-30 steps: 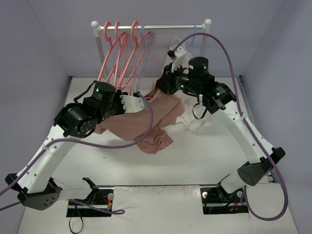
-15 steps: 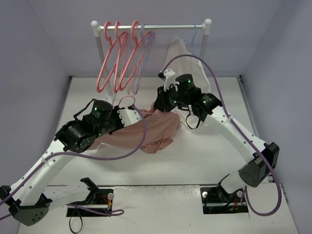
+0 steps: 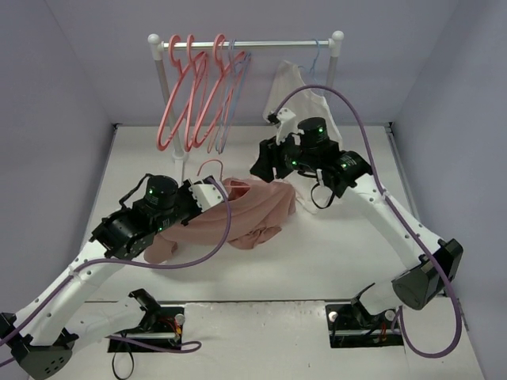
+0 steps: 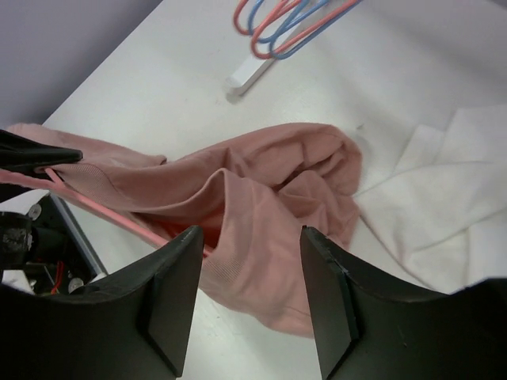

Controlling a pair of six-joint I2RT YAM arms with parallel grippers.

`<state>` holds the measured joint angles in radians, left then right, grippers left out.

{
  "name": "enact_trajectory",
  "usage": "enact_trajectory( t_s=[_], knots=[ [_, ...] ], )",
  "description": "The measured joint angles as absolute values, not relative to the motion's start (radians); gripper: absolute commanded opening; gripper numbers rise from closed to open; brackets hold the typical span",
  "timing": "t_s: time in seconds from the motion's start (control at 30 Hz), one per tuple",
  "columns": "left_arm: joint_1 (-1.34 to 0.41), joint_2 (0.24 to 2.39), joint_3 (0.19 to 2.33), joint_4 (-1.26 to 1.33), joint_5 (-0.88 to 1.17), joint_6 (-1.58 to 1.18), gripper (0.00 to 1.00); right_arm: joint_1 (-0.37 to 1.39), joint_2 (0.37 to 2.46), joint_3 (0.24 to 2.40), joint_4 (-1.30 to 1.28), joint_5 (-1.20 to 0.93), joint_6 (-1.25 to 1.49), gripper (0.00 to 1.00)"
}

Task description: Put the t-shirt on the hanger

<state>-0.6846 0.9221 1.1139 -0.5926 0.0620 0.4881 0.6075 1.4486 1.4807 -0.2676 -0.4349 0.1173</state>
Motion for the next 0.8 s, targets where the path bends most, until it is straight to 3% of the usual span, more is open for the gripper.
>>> enact_trajectory(
  t_s=[0.3, 0.5, 0.8],
  knots=[
    [-0.569, 0.904, 1.076, -0.584, 0.182, 0.483, 0.0, 0.385, 1.278, 1.41, -0.259, -0.672, -0.08, 0.57],
    [-0.555, 0.906, 1.167, -0.635, 0.268, 0.51, 0.0, 0.402, 1.253, 1.317, -0.26, -0.848, -0.24, 0.57],
    [-0.555, 0.918, 1.247, -0.695, 0.371, 0.545, 0.0, 0.528, 1.338, 1.316, -0.268, -0.826, -0.392, 0.58]
  ],
)
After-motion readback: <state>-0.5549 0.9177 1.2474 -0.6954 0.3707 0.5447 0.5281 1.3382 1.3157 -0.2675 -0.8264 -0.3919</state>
